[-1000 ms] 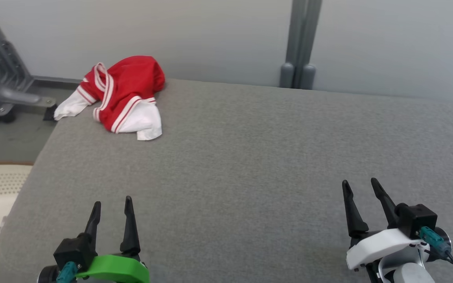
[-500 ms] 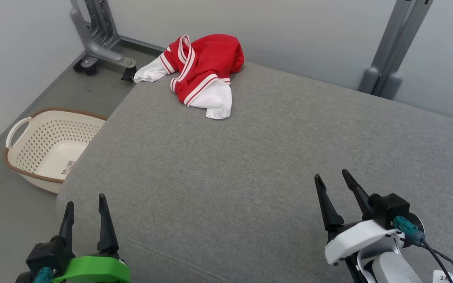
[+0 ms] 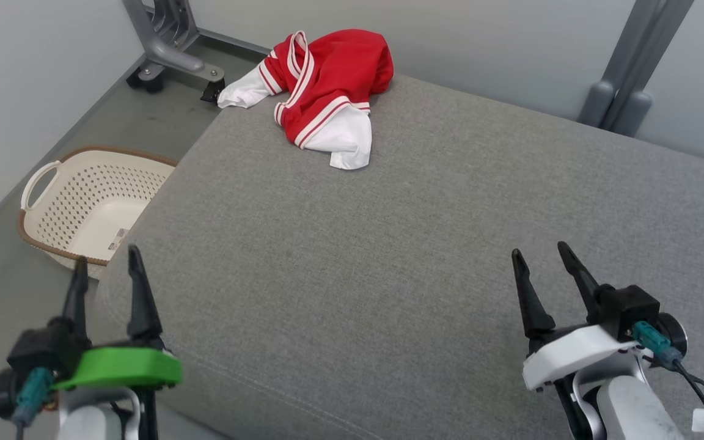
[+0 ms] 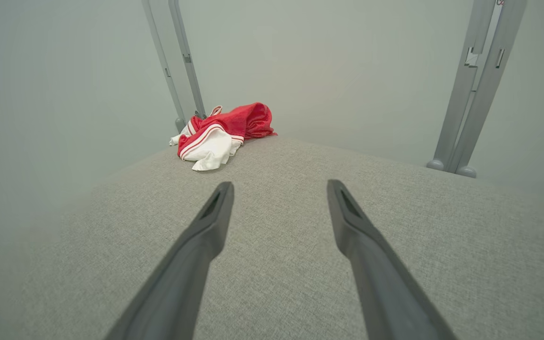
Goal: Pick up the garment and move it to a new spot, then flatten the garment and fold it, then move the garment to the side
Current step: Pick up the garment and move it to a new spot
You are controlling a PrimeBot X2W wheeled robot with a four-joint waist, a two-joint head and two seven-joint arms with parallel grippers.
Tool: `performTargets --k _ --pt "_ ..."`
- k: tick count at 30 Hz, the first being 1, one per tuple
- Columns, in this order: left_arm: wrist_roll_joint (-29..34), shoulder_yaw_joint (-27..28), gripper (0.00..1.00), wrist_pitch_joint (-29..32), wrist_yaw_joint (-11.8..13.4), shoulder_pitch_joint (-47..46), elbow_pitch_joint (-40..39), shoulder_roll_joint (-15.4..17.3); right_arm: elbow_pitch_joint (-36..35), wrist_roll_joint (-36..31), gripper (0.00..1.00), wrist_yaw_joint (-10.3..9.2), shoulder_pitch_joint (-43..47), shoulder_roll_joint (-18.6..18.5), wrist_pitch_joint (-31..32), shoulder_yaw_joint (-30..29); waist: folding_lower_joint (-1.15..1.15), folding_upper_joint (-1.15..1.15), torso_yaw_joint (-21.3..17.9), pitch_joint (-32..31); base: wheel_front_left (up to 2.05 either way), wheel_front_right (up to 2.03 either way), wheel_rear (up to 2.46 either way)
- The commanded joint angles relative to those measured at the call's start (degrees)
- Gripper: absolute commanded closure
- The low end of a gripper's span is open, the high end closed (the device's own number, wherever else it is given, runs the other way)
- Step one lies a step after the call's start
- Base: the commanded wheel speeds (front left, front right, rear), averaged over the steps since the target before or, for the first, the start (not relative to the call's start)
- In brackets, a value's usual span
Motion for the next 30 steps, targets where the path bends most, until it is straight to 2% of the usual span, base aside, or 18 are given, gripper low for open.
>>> performTargets --k 1,6,12,14,21,25,30 --pt "0.99 0.52 0.0 0.0 -0.51 -3.31 -0.17 1.21 -1.41 -1.14 0.0 -0.09 -1.67 -0.26 0.73 -0.5 0.0 0.0 -2.88 4.52 0.0 0.0 0.0" --pt "2.3 0.63 0.0 1.07 -2.39 -17.23 1.01 5.87 -6.36 -4.66 0.0 -0.09 -5.28 -0.3 3.66 -1.37 0.0 0.0 -7.02 11.39 0.0 0.0 0.0" --pt "1.72 0.84 0.0 8.36 -4.28 -35.52 6.73 11.33 -12.55 -7.33 0.0 -0.09 -9.06 -0.85 6.3 -0.9 0.0 0.0 -12.4 19.85 0.0 0.0 0.0" --pt "-1.42 2.2 0.0 10.2 -4.65 -40.87 10.13 10.73 -14.5 -7.67 0.0 -0.09 -9.36 -1.3 6.75 -1.06 0.0 0.0 -13.83 22.29 0.0 0.0 0.0" --pt "-2.4 0.52 0.0 15.98 -5.93 -53.04 21.91 13.35 -23.79 -9.44 0.0 -0.09 -9.89 -2.81 9.61 -2.13 0.0 0.0 -17.88 31.39 0.0 0.0 0.0" --pt "-3.75 -0.07 0.0 19.11 -6.3 -55.94 28.73 13.03 -27.49 -10.23 0.0 -0.09 -9.41 -3.26 10.54 -2.27 0.0 0.0 -18.85 34.77 0.0 0.0 0.0" --pt "-5.5 0.98 0.0 22.35 -5.37 -57.57 37.08 13.41 -29.12 -10.4 0.0 -0.09 -8.66 -2.86 10.5 -1.81 0.0 0.0 -19.89 36.69 0.0 0.0 0.0"
